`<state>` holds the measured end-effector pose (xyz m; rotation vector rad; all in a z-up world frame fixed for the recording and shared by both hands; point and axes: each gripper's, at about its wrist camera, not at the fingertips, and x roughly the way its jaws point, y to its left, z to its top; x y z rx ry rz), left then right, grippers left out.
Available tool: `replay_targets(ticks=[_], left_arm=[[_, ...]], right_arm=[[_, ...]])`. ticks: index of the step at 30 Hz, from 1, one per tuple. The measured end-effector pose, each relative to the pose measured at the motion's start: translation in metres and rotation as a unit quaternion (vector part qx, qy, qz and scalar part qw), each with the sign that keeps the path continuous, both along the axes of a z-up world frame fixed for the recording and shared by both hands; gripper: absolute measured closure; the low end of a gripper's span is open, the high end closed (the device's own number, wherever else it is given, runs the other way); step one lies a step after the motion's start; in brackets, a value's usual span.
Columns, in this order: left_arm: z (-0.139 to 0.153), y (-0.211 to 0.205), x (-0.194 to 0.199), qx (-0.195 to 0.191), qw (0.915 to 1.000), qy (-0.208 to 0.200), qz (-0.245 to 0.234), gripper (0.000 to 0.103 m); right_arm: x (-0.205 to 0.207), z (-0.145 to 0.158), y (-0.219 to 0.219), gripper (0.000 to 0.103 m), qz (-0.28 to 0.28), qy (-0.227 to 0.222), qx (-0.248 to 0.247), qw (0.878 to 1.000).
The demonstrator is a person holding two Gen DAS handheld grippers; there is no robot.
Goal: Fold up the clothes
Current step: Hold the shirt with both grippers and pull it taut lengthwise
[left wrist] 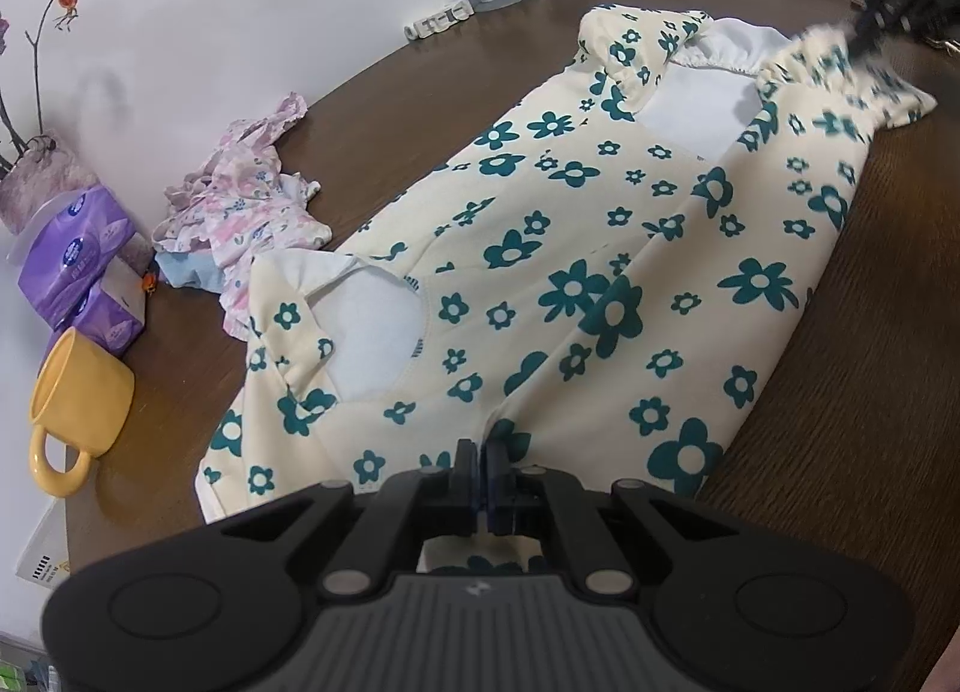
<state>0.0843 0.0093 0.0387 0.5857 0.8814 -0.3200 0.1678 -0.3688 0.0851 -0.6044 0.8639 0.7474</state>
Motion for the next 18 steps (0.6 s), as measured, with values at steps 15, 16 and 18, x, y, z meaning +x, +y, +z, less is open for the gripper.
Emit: replay_targets(ticks=[15,16,18], left_arm=[[0.000,0.001,0.000,-0.006,0.9999,0.001,0.010,0.101],[0.000,0.001,0.000,-0.008,0.9999,0.001,0.012,0.101],[0.000,0.002,0.000,-0.013,0.9998,0.000,0.017,0.101]], right_arm=[[0.015,-0.033,0.012,0.100,0.022,-0.024,-0.071,0.997],[0.014,-0.034,0.011,0.100,0.019,-0.024,-0.068,0.997],[0.013,-0.035,0.007,0.100,0.013,-0.025,-0.061,0.998]])
